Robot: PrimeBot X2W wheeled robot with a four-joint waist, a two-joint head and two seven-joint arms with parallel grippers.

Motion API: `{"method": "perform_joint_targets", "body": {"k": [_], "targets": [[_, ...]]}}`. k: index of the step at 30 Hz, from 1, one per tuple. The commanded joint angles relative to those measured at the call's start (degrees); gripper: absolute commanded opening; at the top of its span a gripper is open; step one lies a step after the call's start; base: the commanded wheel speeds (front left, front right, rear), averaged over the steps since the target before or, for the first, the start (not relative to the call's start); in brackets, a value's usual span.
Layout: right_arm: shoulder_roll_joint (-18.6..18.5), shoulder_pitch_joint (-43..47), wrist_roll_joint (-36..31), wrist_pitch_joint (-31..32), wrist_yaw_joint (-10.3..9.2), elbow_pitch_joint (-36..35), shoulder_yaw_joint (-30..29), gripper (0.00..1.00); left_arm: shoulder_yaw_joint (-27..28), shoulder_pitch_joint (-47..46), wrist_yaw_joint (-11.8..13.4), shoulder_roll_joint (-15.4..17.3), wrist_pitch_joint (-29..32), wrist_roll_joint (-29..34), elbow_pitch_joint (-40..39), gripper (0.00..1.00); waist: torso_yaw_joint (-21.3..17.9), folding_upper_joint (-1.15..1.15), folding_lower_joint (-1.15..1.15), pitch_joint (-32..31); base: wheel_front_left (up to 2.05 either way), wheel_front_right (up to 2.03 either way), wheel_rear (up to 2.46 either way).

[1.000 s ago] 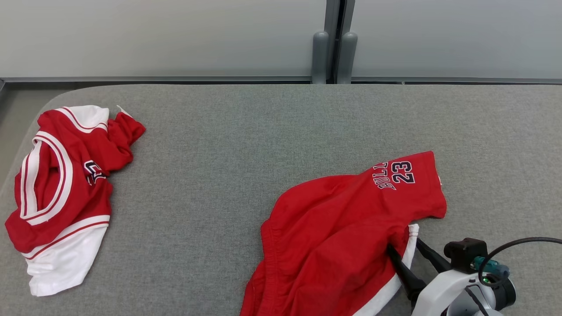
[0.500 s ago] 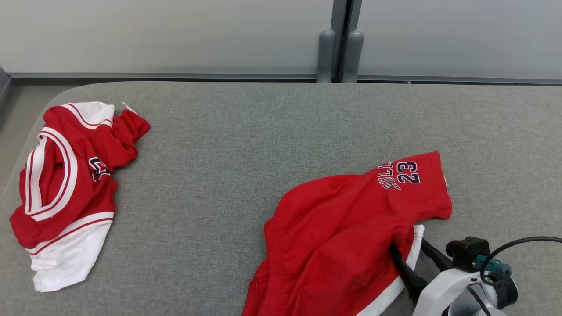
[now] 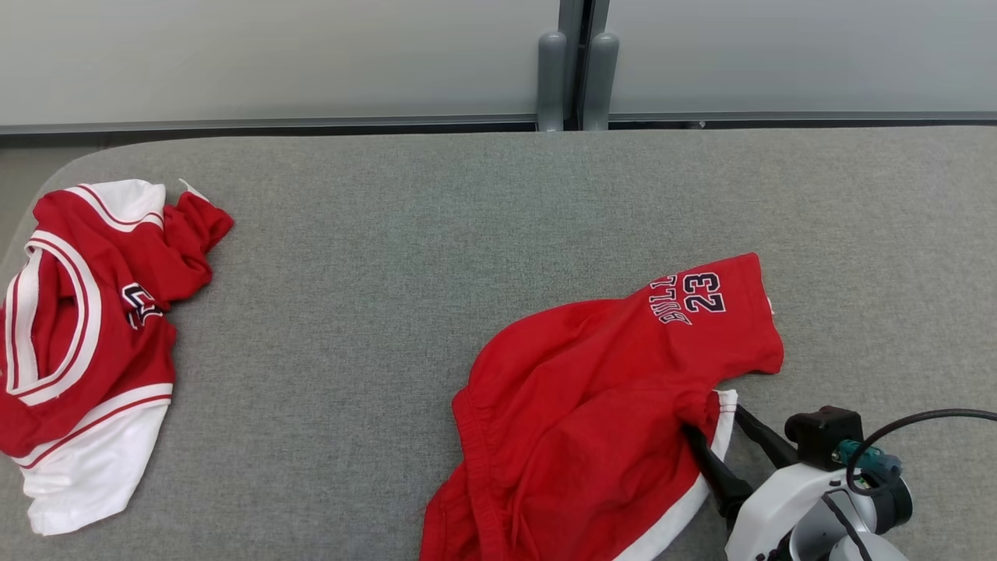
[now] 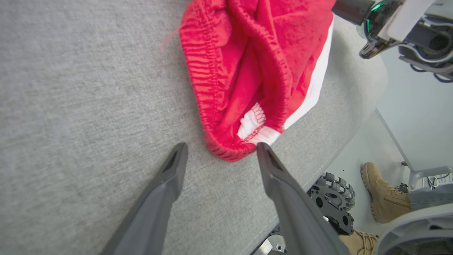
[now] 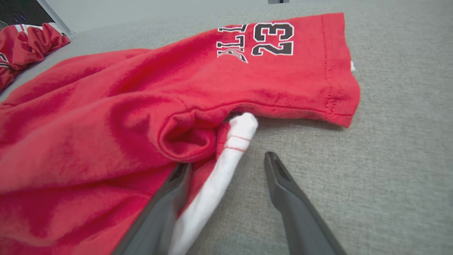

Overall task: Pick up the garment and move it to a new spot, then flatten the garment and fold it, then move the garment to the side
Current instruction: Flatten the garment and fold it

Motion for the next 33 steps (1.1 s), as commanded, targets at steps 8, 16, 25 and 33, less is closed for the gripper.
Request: {"method": "perform_joint_targets", "body": {"k": [8,16,25,33], "targets": [[-0.1,0.5,-0.1,-0.6,0.01,0.6,-0.3,0.99,-1.9,-1.2,0.0,1.7,-0.9,-1.2,0.7,1.0,0.4,0.0,0.0,-0.5,0.0,0.0,0.0],[0.1,-0.3,-0.2,-0.9,0.01,0.7,0.1,1.0,-3.1,-3.4,0.0,1.4,-3.3,-1.3,1.5,1.0,-0.1,0.0,0.0,0.0,0.0,0.0,0.0],[0.0,0.1,-0.1,-1.1,0.01,1.1,-0.4,0.99,-3.9,-4.0,2.2,3.4,-1.7,0.8,-3.6,1.0,-0.1,0.0,0.0,-0.3,0.0,0.0,0.0],[0.1,-0.5,-0.1,-1.0,0.01,1.0,0.0,1.0,-4.5,-3.2,5.1,3.7,1.8,-0.1,-9.8,1.0,-0.3,0.0,0.0,0.0,0.0,0.0,0.0]]}}
